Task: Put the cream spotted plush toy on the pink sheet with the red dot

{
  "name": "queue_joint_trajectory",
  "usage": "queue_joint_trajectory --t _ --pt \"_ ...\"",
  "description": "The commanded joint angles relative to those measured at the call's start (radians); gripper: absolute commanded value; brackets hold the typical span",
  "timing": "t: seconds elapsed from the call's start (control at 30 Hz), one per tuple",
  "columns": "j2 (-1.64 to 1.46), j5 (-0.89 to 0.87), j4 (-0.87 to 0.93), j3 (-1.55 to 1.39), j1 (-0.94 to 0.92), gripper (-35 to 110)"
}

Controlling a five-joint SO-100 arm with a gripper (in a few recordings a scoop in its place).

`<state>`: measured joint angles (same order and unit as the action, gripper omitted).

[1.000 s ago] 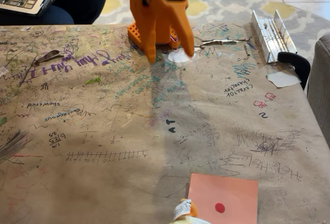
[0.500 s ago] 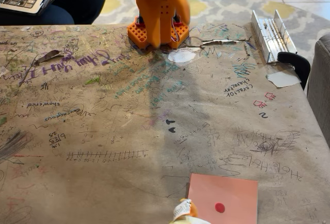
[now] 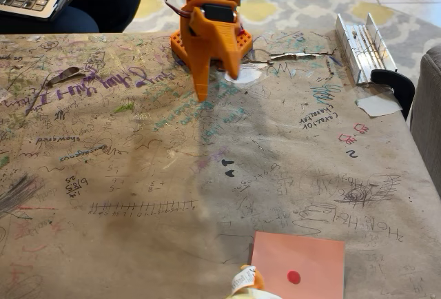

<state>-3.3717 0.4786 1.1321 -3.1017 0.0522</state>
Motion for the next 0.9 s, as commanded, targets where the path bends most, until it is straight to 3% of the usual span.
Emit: queue_joint_trajectory --t 0.0,0.03,0.23,0.4,0.87 --pt "-0.002 0.308 0.08 -0.031 0.196 40" --pt "0.0 0.463 0.11 -0.058 0.241 39" --pt "0.0 0.514 0.109 -0.066 0.183 35" --pt "0.0 0.778 0.104 -0.098 0.081 34" --pt "0.0 0.798 0.107 -0.098 0.054 33"
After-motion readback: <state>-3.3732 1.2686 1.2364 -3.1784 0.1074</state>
